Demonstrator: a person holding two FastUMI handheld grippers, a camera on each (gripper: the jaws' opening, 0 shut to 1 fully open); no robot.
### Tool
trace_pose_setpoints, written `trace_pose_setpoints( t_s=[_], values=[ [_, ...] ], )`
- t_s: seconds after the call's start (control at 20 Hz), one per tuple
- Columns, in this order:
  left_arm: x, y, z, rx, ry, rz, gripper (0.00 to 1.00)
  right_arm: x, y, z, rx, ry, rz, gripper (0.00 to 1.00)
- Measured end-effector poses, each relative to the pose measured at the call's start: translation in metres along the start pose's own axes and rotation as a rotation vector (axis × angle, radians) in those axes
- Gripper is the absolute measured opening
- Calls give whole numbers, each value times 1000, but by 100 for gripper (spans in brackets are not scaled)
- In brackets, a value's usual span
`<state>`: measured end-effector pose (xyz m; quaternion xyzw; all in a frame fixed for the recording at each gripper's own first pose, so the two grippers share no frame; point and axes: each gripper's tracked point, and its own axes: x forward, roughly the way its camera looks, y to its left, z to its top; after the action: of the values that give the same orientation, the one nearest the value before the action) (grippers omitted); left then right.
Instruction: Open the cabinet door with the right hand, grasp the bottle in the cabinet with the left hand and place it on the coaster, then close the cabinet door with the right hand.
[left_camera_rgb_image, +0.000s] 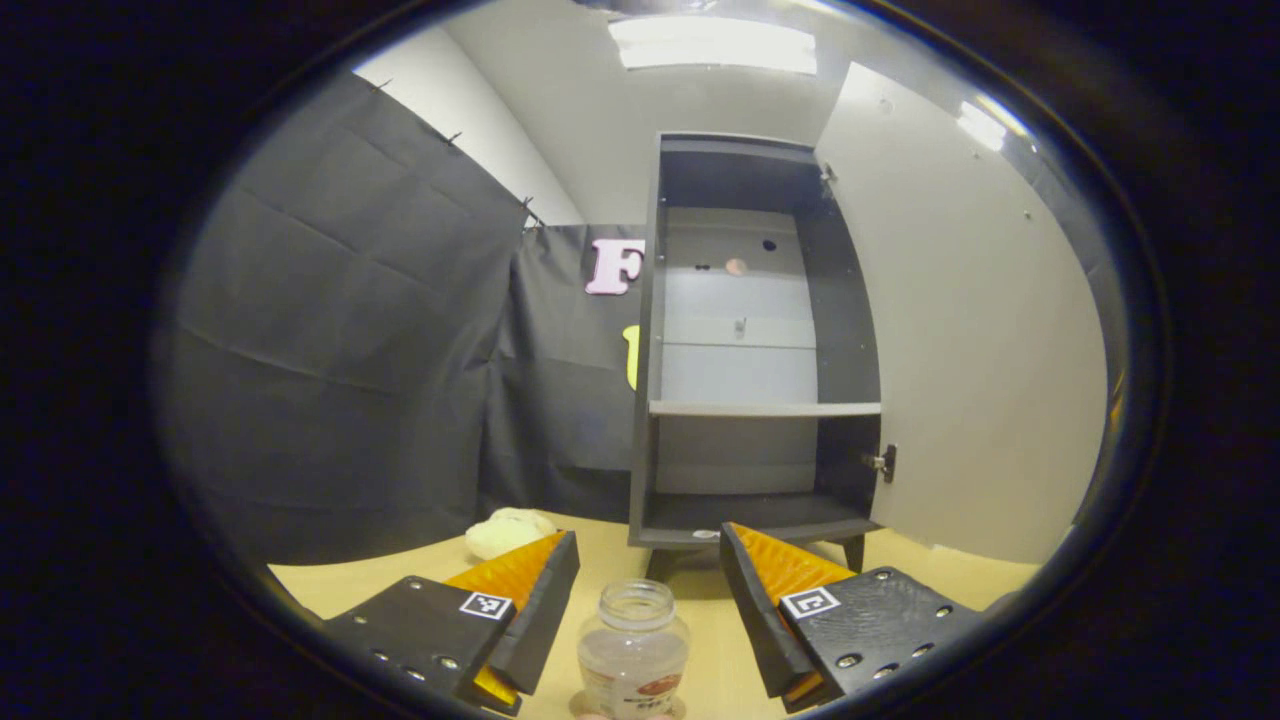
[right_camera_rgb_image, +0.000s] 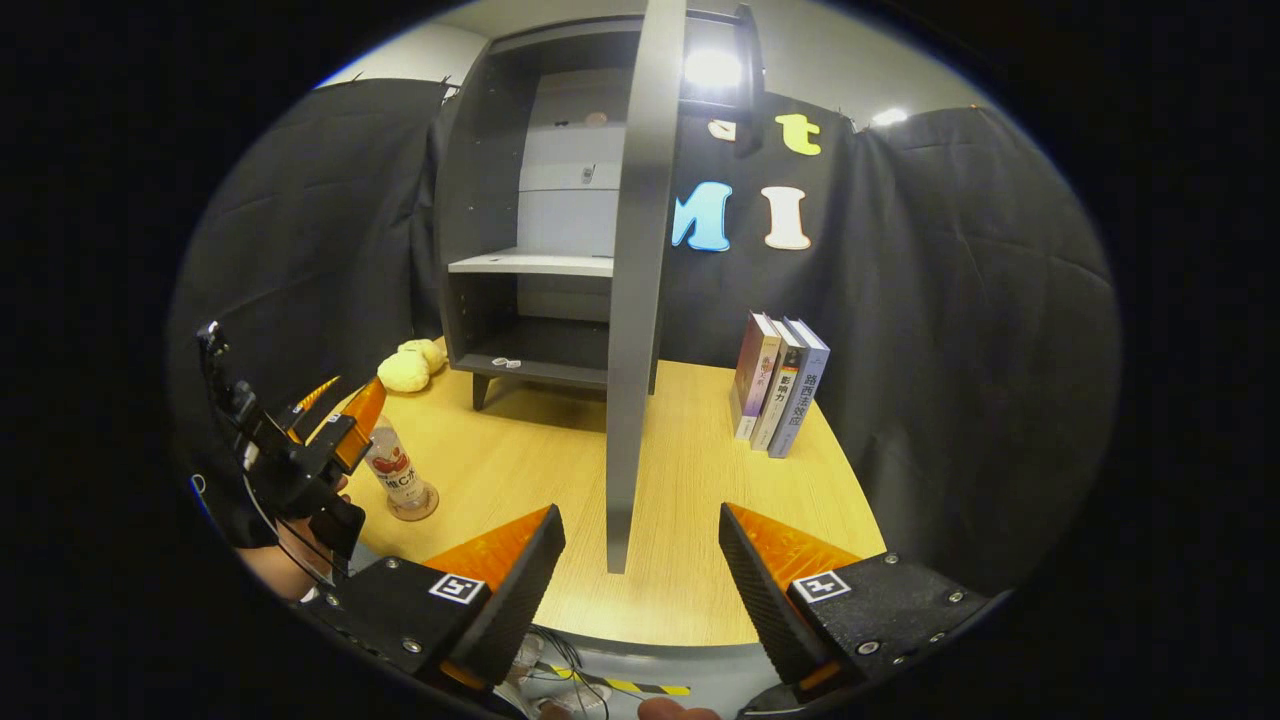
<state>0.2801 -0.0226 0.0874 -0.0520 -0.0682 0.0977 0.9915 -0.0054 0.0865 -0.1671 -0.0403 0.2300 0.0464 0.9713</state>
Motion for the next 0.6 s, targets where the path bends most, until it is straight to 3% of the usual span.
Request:
trace_pose_setpoints(
  t_s=[0.2, 0.3, 0.35, 0.45, 0.5, 0.55, 0.6],
  values=[
    [9, -7, 47, -13, -8, -31, 82, -5, -10, 13, 53, -39, -33, 96],
    [14, -7, 68, -24, 9, -34, 87, -9, -21, 19, 94, -63, -55, 96],
    [16, -9, 81, -29, 14, -37, 82, -12, -29, 21, 111, -74, -71, 96],
    [19, -11, 107, -28, 17, -42, 87, -20, -49, 25, 136, -98, -114, 96],
    [22, -17, 115, -18, 29, -56, 77, -24, -61, 31, 140, -116, -141, 96],
    [24, -20, 125, -1, 37, -61, 82, -26, -74, 39, 143, -136, -167, 96],
    [25, -23, 137, 12, 38, -70, 77, -28, -84, 52, 153, -163, -186, 96]
  ],
)
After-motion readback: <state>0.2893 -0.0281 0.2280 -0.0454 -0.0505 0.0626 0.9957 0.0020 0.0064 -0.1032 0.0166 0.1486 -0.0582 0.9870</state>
